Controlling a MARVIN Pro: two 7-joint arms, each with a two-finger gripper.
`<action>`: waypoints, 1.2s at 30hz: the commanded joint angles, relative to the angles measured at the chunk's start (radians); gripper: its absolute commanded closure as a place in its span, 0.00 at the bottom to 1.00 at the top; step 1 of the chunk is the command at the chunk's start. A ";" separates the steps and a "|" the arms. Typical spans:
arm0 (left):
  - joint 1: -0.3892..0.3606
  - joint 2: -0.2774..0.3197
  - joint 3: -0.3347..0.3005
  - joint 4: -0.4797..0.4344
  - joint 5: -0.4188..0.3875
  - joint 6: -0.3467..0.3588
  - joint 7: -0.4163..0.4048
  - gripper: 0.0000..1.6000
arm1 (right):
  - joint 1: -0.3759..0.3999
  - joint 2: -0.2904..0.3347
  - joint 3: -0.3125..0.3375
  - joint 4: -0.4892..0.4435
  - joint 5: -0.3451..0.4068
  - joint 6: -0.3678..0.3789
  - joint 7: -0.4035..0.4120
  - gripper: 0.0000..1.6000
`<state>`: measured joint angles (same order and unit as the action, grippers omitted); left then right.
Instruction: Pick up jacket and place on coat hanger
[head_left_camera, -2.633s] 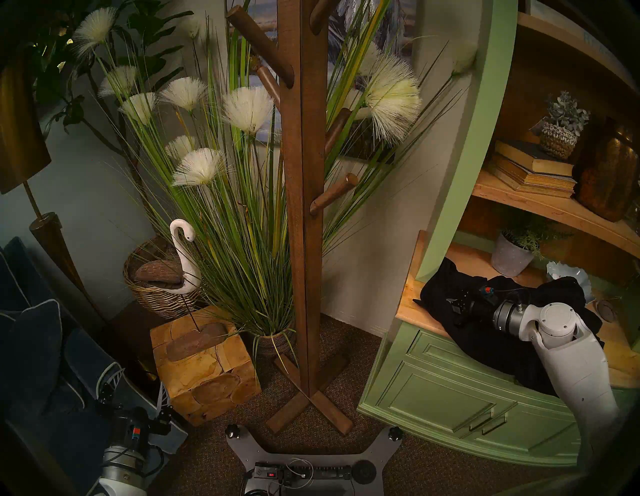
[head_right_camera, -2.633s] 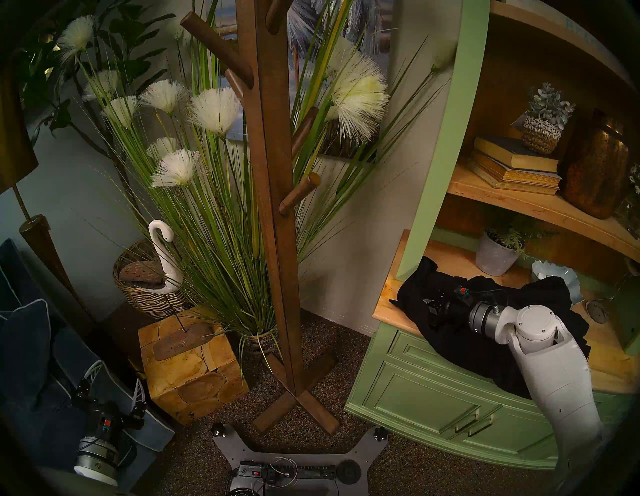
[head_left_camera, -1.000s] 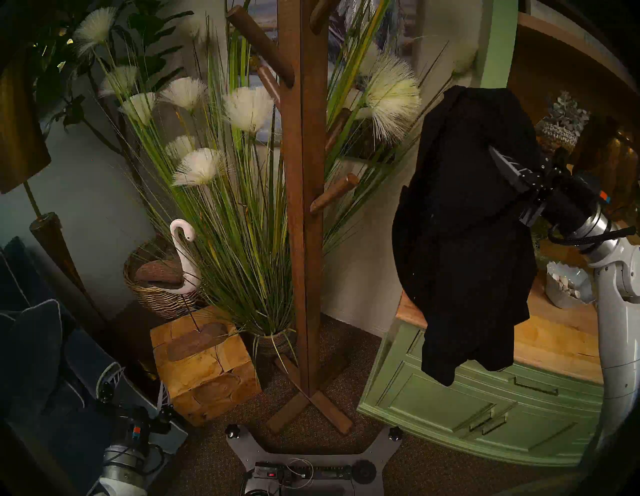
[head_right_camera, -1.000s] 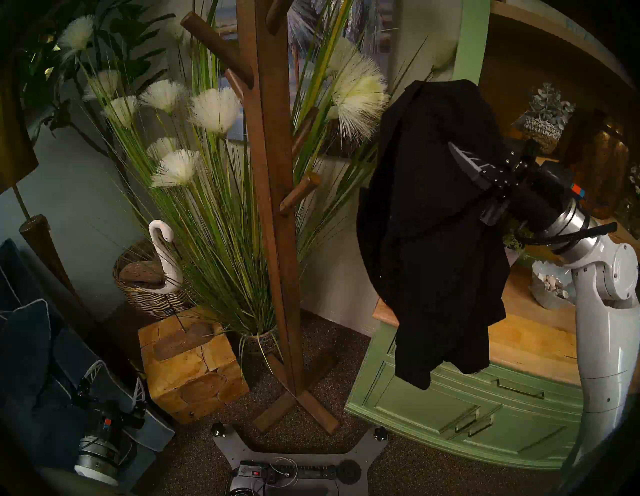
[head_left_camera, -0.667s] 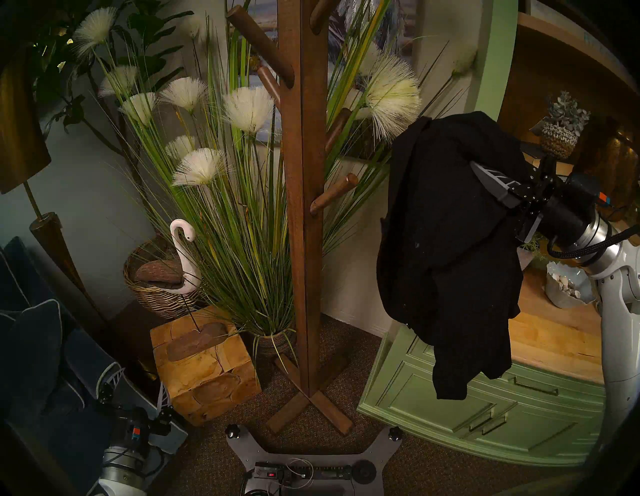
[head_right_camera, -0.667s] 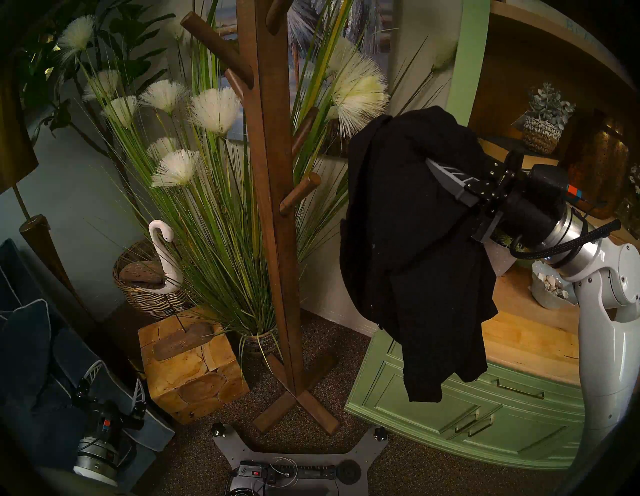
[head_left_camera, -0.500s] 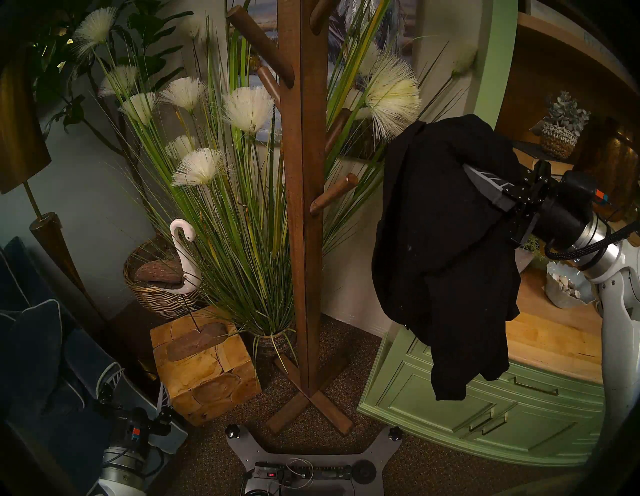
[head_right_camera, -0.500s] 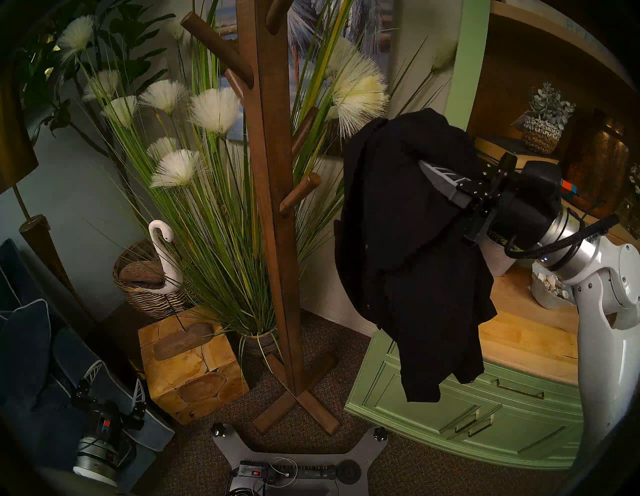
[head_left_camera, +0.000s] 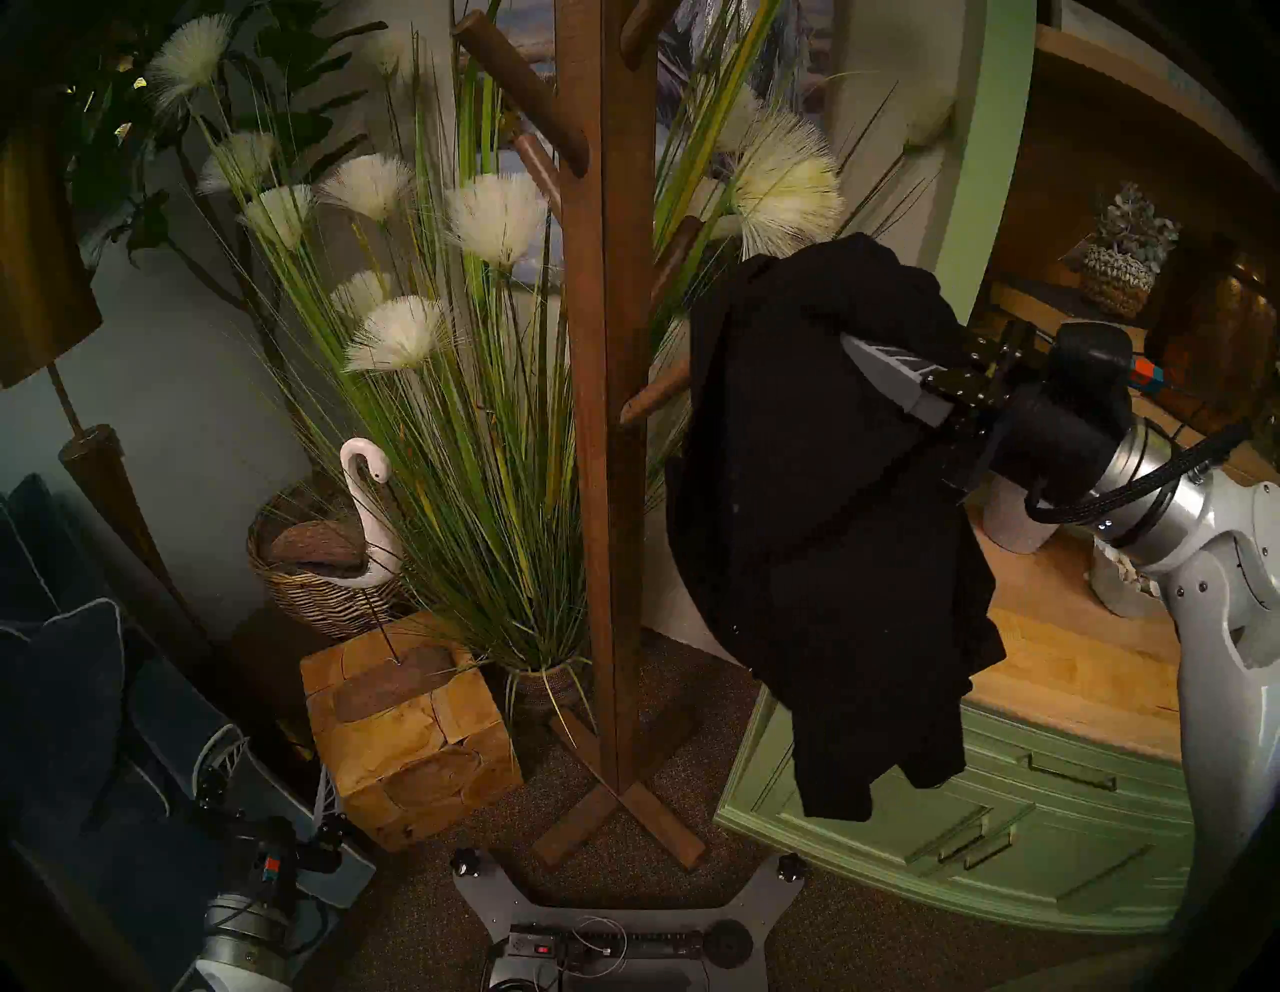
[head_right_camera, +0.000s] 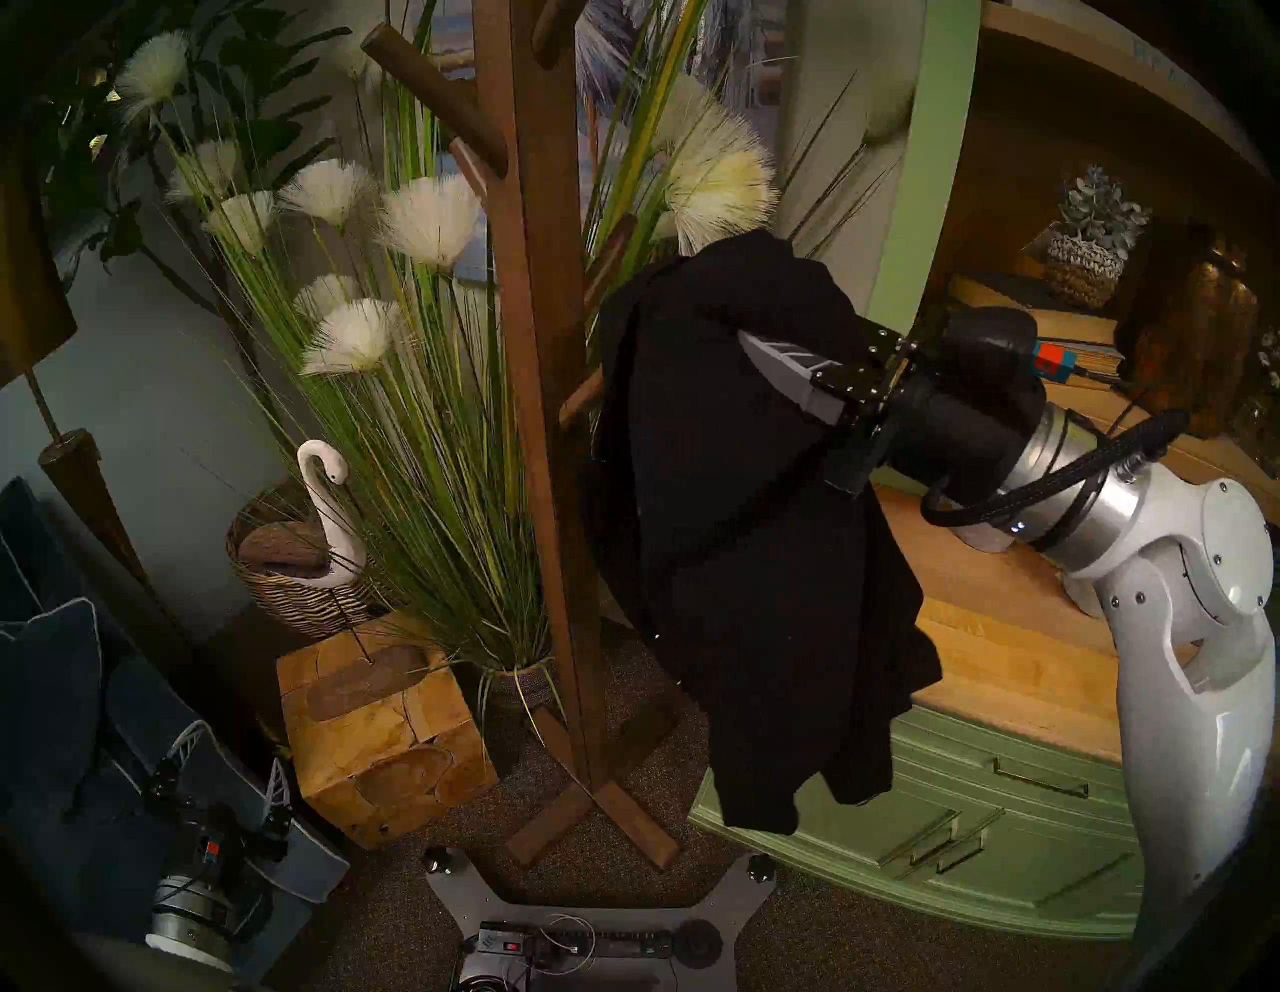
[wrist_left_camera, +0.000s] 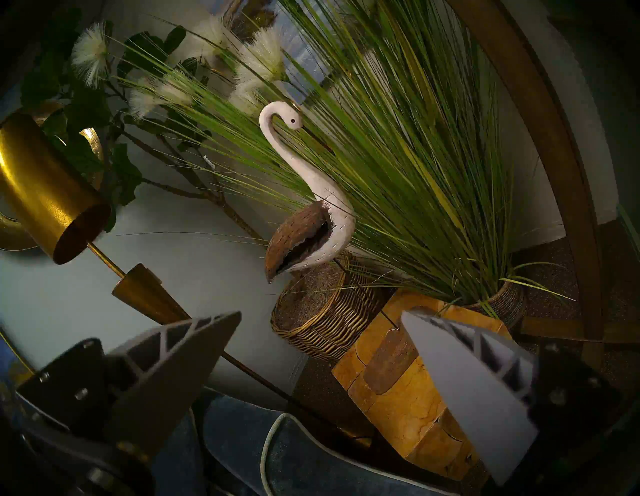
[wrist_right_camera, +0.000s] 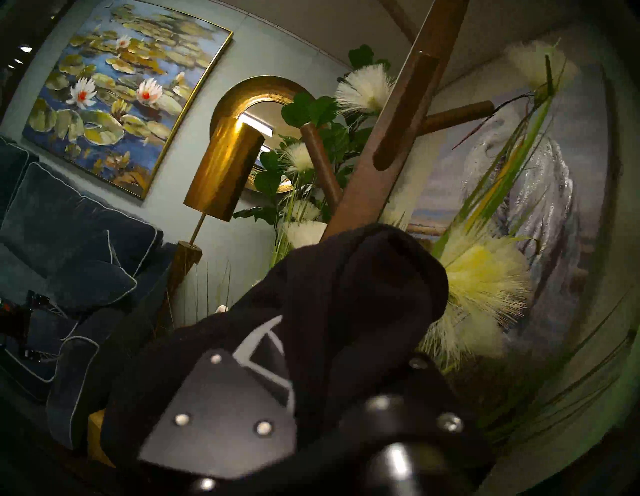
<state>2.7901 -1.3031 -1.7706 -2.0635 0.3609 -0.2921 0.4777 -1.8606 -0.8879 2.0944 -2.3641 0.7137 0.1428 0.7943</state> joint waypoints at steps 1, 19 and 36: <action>-0.004 0.002 -0.007 -0.028 -0.003 -0.004 0.002 0.00 | 0.060 0.009 -0.025 -0.021 -0.037 -0.012 -0.063 1.00; -0.007 0.002 -0.006 -0.023 -0.001 -0.005 0.003 0.00 | 0.221 0.187 -0.286 0.102 -0.065 -0.002 -0.235 1.00; -0.007 0.001 -0.006 -0.024 -0.001 -0.005 0.003 0.00 | 0.329 0.264 -0.345 0.071 0.019 0.020 -0.315 1.00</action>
<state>2.7794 -1.3031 -1.7704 -2.0621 0.3611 -0.2920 0.4778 -1.6314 -0.6821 1.7898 -2.2942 0.6929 0.1611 0.5428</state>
